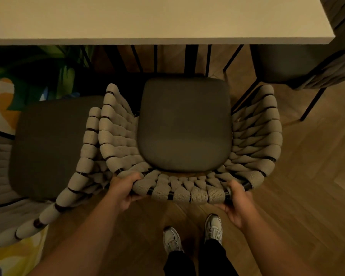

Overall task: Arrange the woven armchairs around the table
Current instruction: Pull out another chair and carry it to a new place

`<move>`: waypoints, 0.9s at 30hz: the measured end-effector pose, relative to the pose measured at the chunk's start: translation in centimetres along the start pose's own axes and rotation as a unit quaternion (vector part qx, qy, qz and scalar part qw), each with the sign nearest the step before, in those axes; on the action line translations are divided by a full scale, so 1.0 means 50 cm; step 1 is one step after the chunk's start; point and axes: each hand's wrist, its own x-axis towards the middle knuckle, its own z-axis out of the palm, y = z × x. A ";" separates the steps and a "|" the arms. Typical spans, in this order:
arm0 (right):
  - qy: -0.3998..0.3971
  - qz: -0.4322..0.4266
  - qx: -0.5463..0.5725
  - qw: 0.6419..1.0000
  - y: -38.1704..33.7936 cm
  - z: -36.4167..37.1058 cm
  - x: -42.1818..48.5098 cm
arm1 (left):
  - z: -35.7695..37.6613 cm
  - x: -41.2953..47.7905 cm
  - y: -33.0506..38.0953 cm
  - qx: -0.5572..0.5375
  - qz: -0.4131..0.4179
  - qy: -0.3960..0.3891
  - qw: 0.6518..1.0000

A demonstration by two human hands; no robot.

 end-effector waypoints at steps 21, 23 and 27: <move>0.011 0.002 0.024 1.000 -0.062 -0.059 0.044 | 0.044 0.016 -0.054 -0.161 0.034 0.008 0.986; 0.018 0.004 0.022 1.000 -0.061 -0.059 0.047 | 0.041 0.026 -0.055 -0.159 0.026 0.015 0.987; 0.024 0.018 0.032 0.999 -0.053 -0.059 0.047 | 0.038 0.039 -0.060 -0.153 0.019 0.025 0.988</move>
